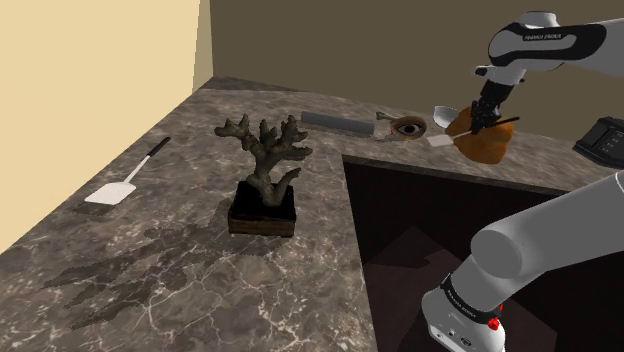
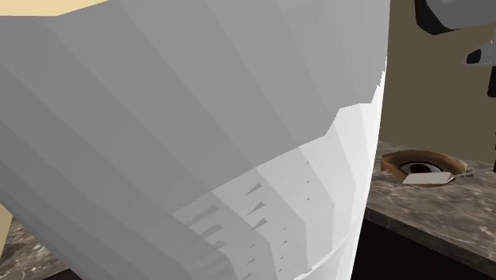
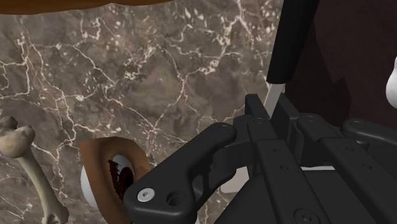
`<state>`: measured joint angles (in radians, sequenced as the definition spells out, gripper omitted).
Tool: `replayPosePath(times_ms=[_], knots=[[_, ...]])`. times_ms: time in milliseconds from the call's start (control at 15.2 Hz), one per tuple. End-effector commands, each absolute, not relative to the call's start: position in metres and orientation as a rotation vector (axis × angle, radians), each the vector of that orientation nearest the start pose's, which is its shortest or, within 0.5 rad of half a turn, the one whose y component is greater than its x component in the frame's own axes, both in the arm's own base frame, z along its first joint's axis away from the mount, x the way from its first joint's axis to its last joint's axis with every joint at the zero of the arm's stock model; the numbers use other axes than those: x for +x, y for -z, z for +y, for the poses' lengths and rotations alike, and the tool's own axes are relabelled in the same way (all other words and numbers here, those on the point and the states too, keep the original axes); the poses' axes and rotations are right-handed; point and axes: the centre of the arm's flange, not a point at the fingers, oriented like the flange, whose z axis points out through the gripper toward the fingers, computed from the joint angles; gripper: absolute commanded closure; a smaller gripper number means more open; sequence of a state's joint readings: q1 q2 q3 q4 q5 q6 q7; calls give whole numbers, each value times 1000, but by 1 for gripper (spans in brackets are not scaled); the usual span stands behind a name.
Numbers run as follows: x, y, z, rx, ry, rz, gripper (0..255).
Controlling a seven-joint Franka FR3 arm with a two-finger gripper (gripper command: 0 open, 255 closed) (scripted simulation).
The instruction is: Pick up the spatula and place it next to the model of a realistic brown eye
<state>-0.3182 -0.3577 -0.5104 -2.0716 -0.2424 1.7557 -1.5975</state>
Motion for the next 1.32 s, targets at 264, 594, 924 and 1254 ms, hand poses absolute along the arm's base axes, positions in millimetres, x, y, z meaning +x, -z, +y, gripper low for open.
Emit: replayPosePath(times_ms=[264,594,924,1254], knots=[[277,-526,-374,-2892,-96,-1293,255],[277,-500,-374,-2892,-96,-1293,255],[277,-473,-374,-2892,-96,-1293,255],[277,-447,-374,-2892,-96,-1293,255]])
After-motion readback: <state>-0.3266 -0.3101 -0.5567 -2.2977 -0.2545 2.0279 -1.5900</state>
